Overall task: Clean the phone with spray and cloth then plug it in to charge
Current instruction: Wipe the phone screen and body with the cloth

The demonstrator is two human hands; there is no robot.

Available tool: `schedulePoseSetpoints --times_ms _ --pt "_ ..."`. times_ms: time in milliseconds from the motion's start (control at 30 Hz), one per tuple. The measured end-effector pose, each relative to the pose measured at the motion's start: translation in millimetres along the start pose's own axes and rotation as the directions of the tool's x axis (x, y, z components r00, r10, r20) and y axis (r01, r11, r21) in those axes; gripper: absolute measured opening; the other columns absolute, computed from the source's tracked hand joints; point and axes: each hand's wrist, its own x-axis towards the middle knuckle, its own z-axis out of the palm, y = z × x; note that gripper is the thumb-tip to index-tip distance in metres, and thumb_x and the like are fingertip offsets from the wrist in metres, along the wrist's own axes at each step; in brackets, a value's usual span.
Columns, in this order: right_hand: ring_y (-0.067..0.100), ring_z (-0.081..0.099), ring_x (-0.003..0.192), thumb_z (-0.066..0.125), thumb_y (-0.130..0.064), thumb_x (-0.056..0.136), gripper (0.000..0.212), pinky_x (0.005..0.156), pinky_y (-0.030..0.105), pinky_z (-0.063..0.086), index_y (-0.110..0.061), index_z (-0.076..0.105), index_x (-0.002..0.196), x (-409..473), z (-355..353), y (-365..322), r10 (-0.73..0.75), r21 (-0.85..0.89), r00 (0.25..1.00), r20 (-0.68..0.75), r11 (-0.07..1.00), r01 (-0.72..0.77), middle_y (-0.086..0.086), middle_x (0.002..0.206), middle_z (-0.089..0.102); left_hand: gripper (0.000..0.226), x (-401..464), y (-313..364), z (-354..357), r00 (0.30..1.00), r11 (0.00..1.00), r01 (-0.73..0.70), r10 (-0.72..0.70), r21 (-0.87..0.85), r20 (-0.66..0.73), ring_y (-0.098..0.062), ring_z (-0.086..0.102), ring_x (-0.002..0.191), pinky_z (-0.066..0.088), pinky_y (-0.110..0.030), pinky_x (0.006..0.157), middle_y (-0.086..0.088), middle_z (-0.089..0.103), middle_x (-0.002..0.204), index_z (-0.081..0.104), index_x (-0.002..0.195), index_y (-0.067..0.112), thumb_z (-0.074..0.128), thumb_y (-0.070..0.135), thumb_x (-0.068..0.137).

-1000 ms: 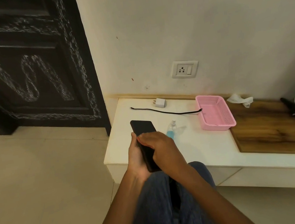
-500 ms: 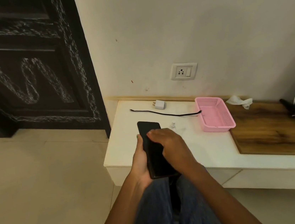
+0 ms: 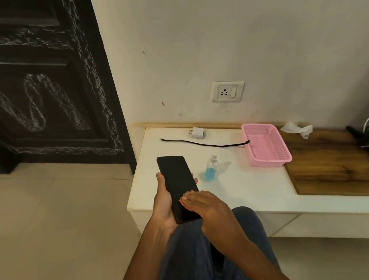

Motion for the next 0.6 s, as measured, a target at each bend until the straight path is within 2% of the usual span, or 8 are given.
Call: schedulePoseSetpoints --times_ms 67,133,233,300,400,600 --pt "0.03 0.066 0.1 0.06 0.023 0.055 0.056 0.091 0.044 0.046 0.0 0.07 0.105 8.3 -5.9 1.9 -0.004 -0.007 1.0 -0.002 1.0 0.004 0.015 0.105 0.07 0.078 0.3 -0.2 0.7 0.999 1.0 0.01 -0.01 0.0 0.031 -0.028 0.067 0.093 0.053 -0.042 0.083 -0.016 0.072 0.102 0.072 0.102 0.007 0.033 0.073 0.084" --pt "0.033 0.066 0.098 0.056 0.022 0.055 0.055 0.091 0.044 0.046 0.002 0.069 0.105 24.2 -11.9 5.8 0.013 -0.032 1.0 -0.01 0.999 -0.013 0.017 0.105 0.07 0.078 0.7 0.2 2.9 0.997 0.999 0.015 -0.018 0.029 0.078 -0.029 0.071 0.09 0.057 -0.041 0.076 -0.016 0.073 0.1 0.077 0.094 0.01 0.033 0.074 0.083" --pt "0.034 0.061 0.108 0.056 0.024 0.063 0.058 0.095 0.039 0.046 0.0 0.064 0.115 48.5 -20.6 14.9 0.094 -0.043 0.995 -0.035 0.995 -0.096 0.019 0.115 0.065 0.07 -2.4 -1.6 10.4 0.997 0.995 0.0 -0.008 0.103 0.079 -0.03 0.072 0.088 0.059 -0.039 0.064 -0.017 0.073 0.1 0.076 0.097 0.017 0.037 0.073 0.083" --pt "0.035 0.057 0.111 0.055 0.019 0.072 0.052 0.093 0.041 0.047 -0.002 0.062 0.119 61.5 -24.5 18.9 0.159 -0.047 0.985 -0.068 0.986 -0.162 0.019 0.118 0.064 0.069 -3.8 -5.3 13.6 0.999 0.99 -0.003 -0.004 0.139 0.052 -0.031 0.071 0.092 0.059 -0.039 0.069 -0.017 0.072 0.104 0.072 0.105 0.017 0.039 0.073 0.083" --pt "0.035 0.057 0.105 0.049 0.018 0.075 0.042 0.086 0.043 0.048 0.001 0.064 0.11 74.5 -22.4 15.0 0.226 -0.066 0.97 -0.088 0.971 -0.232 0.019 0.109 0.065 0.07 -5.4 -10.0 14.9 0.999 0.987 0.003 -0.009 0.159 0.036 -0.032 0.068 0.1 0.056 -0.042 0.081 -0.018 0.071 0.108 0.068 0.113 0.016 0.04 0.073 0.081" --pt "0.028 0.055 0.101 0.046 0.01 0.082 0.03 0.085 0.033 0.044 0.0 0.062 0.105 83.9 -11.7 1.6 0.294 0.006 0.946 -0.133 0.955 -0.296 0.015 0.104 0.064 0.06 -11.0 -5.4 19.1 0.994 0.998 -0.005 -0.002 0.059 0.109 -0.027 0.072 0.085 0.059 -0.035 0.06 -0.016 0.074 0.097 0.075 0.097 0.016 0.046 0.067 0.082"
